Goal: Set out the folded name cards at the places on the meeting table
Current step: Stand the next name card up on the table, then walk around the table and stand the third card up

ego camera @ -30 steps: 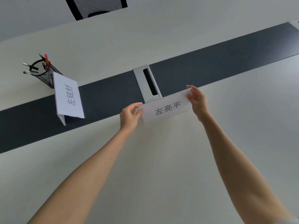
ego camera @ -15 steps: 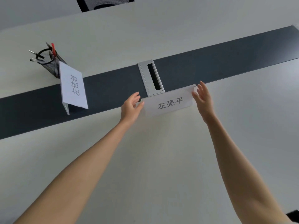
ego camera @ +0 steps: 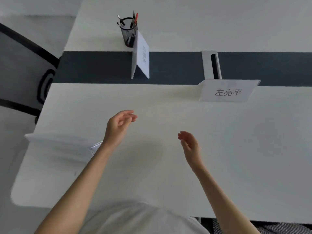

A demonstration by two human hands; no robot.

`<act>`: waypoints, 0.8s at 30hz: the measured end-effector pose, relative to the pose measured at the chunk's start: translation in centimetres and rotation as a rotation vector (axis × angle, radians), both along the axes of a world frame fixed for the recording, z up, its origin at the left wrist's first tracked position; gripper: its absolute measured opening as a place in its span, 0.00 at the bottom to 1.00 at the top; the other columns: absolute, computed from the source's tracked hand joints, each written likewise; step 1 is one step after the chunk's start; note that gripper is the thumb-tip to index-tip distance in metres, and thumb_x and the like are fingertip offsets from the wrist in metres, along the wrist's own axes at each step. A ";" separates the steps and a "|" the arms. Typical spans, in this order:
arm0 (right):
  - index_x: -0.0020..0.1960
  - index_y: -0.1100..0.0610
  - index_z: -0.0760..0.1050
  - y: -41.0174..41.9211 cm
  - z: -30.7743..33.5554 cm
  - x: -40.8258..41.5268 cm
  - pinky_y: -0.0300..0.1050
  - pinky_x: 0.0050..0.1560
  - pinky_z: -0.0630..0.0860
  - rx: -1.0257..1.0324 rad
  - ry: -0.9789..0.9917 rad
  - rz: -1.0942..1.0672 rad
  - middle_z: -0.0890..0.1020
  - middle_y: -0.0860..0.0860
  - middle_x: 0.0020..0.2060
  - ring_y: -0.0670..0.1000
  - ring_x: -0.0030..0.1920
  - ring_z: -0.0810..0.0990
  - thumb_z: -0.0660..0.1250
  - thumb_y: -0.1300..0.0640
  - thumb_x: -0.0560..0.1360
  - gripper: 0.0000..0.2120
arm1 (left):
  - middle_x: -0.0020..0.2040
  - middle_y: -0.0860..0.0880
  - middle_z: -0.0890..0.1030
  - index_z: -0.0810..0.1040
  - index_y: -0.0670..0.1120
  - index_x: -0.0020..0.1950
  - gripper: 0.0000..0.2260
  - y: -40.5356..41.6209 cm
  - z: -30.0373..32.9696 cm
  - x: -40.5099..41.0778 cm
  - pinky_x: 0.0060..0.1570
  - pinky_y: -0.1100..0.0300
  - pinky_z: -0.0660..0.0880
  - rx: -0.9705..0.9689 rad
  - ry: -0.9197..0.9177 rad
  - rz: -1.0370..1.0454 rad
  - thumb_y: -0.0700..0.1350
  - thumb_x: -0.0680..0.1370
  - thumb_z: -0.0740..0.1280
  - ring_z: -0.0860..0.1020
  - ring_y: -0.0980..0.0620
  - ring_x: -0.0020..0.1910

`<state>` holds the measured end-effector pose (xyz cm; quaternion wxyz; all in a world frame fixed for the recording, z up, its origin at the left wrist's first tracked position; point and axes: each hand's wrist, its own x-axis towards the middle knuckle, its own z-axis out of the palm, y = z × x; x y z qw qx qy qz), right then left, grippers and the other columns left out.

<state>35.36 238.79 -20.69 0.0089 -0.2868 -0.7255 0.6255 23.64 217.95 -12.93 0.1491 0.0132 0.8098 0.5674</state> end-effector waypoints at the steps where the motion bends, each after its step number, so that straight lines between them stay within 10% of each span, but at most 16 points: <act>1: 0.53 0.55 0.73 -2.2 0.1 0.1 0.34 0.51 0.75 -0.015 -0.010 0.067 0.80 0.52 0.49 0.33 0.45 0.79 0.58 0.70 0.74 0.14 | 0.45 0.53 0.81 0.75 0.43 0.56 0.10 -2.3 0.5 0.5 0.47 0.73 0.74 -0.014 0.038 0.042 0.37 0.77 0.59 0.80 0.66 0.42; 9: 0.66 0.55 0.64 -15.8 1.7 -0.9 0.42 0.59 0.72 -0.017 -0.081 0.493 0.75 0.50 0.56 0.48 0.57 0.75 0.67 0.60 0.72 0.25 | 0.48 0.54 0.80 0.76 0.47 0.54 0.11 -16.5 2.3 0.1 0.54 0.73 0.71 -0.100 0.253 0.207 0.37 0.77 0.59 0.77 0.68 0.49; 19: 0.62 0.30 0.58 -26.9 1.7 -1.7 0.51 0.64 0.71 -0.029 0.024 0.206 0.78 0.53 0.58 0.51 0.61 0.75 0.69 0.45 0.68 0.29 | 0.62 0.42 0.74 0.71 0.39 0.63 0.17 -28.5 0.0 -1.9 0.65 0.55 0.64 -0.305 0.416 0.089 0.43 0.75 0.59 0.70 0.44 0.63; 24: 0.69 0.47 0.61 -29.4 1.8 -3.1 0.36 0.41 0.65 0.095 0.039 0.030 0.65 0.43 0.33 0.41 0.33 0.66 0.66 0.51 0.72 0.27 | 0.68 0.45 0.70 0.65 0.48 0.69 0.18 -31.0 -1.6 -3.2 0.68 0.54 0.63 -0.237 0.022 -0.084 0.49 0.80 0.52 0.69 0.45 0.67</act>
